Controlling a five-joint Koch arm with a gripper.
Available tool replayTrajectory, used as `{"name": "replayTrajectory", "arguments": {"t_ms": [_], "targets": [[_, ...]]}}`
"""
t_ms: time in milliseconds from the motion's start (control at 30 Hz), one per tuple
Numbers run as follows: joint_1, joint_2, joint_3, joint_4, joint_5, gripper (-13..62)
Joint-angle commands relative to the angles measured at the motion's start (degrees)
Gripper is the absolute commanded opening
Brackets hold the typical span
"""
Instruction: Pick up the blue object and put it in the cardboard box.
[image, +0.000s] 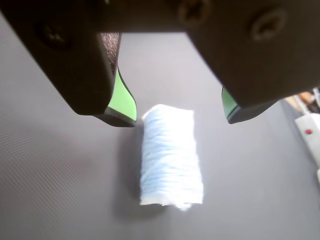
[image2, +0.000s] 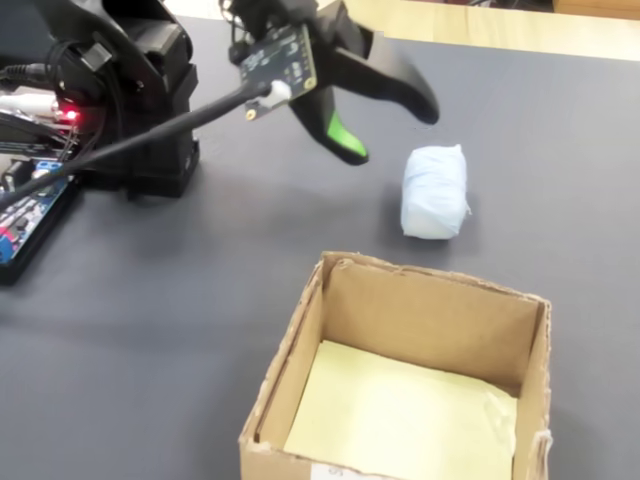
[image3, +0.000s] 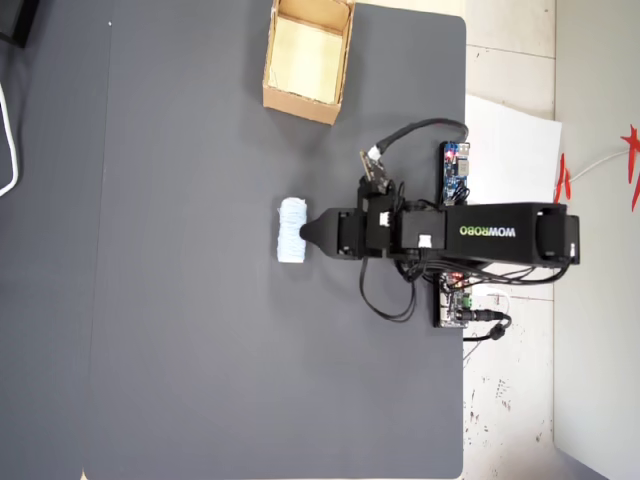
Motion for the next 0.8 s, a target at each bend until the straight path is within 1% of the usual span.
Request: {"name": "replayTrajectory", "arguments": {"t_ms": [0,167,200,300,533,667,700,767], "targets": [[-0.44,-2.90,-6.77,1.85,0.35,33.0],[-0.35,-9.93,-12.48,5.27,0.26,33.0],[-0.18,-13.36,-14.15,5.45,0.26,33.0],[0.09,-17.84,-16.08,5.63,0.26,33.0],[0.53,-24.52,-18.63,5.54,0.35,32.8],[0.53,-26.98,-18.90,5.63,0.53,29.3],[0.53,-27.42,-18.90,5.63,0.53,27.5],[0.70,-27.60,-18.72,5.27,0.53,20.8]]}}
